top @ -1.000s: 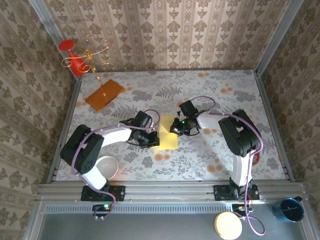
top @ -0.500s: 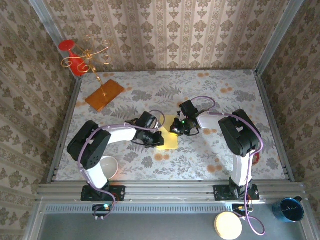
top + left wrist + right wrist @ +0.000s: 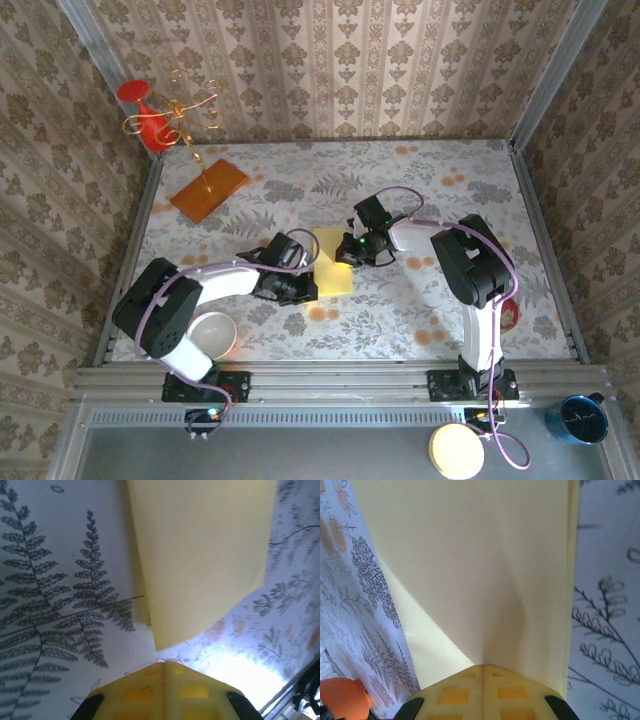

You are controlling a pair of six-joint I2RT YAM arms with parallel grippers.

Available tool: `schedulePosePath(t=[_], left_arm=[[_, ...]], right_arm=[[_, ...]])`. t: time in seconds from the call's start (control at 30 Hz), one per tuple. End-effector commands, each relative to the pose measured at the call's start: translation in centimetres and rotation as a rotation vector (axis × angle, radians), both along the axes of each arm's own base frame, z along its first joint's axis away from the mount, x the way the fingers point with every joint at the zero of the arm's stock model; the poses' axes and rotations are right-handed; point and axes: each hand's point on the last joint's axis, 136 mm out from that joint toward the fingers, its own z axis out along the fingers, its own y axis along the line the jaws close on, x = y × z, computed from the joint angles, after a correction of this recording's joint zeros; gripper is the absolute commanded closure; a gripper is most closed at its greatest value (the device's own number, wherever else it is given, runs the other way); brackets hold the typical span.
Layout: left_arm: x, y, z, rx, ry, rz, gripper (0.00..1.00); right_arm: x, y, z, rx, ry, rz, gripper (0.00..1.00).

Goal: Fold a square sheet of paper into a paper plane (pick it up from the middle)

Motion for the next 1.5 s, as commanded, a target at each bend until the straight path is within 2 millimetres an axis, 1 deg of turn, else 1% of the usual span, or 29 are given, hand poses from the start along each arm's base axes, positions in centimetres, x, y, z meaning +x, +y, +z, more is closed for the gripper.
schedulePosePath(t=[0.0, 0.07, 0.17, 0.23, 0.33, 0.37, 0.47, 0.57, 0.73, 0.83, 0.93, 1.1, 1.23, 1.47], left_arm=[[1.8, 0.2, 2.7, -0.045, -0.053, 0.041, 0.94], [3.3, 0.5, 3.8, -0.074, -0.096, 0.083, 0.93], [5.5, 0.4, 5.0, -0.119, -0.133, 0.128, 0.89], [6.6, -0.1, 5.3, -0.143, -0.141, 0.139, 0.85], [7.9, -1.2, 5.4, -0.170, -0.139, 0.137, 0.81], [8.4, -1.6, 5.4, -0.176, -0.138, 0.134, 0.79], [9.8, -2.3, 5.3, -0.175, -0.151, 0.134, 0.77], [10.7, -2.6, 4.4, -0.166, -0.136, 0.141, 0.76], [11.8, -2.2, 2.7, -0.140, -0.101, 0.184, 0.76], [12.1, -2.4, 2.1, -0.150, -0.082, 0.196, 0.76], [12.2, -2.6, 1.9, -0.158, -0.072, 0.201, 0.76], [12.1, -2.1, 1.4, -0.143, -0.061, 0.219, 0.76], [12.1, -1.9, 0.9, -0.138, -0.038, 0.229, 0.76], [11.8, -1.7, 0.2, -0.130, -0.022, 0.234, 0.76]], right_arm=[[-0.3, -1.3, -1.4, -0.079, 0.019, 0.029, 0.95], [0.2, -0.5, 0.5, -0.030, -0.016, 0.053, 0.94], [0.5, 0.2, 3.6, 0.027, -0.069, 0.067, 0.87], [0.3, -0.1, 5.2, 0.033, -0.097, 0.052, 0.81], [-0.4, -1.4, 6.3, 0.035, -0.116, -0.011, 0.69], [-0.8, -2.1, 6.3, 0.027, -0.112, -0.039, 0.66], [-2.0, -3.7, 6.0, 0.017, -0.100, -0.112, 0.61], [-3.5, -4.7, 5.2, 0.017, -0.066, -0.161, 0.57], [-6.1, -4.8, 3.4, 0.064, 0.027, -0.184, 0.54], [-7.2, -4.1, 2.6, 0.092, 0.076, -0.165, 0.54], [-8.0, -3.3, 2.0, 0.113, 0.106, -0.145, 0.55], [-8.2, -2.7, 1.7, 0.131, 0.115, -0.141, 0.60], [-8.1, -2.8, 1.2, 0.114, 0.121, -0.139, 0.60], [-8.7, -2.7, 0.3, 0.102, 0.140, -0.126, 0.60]])
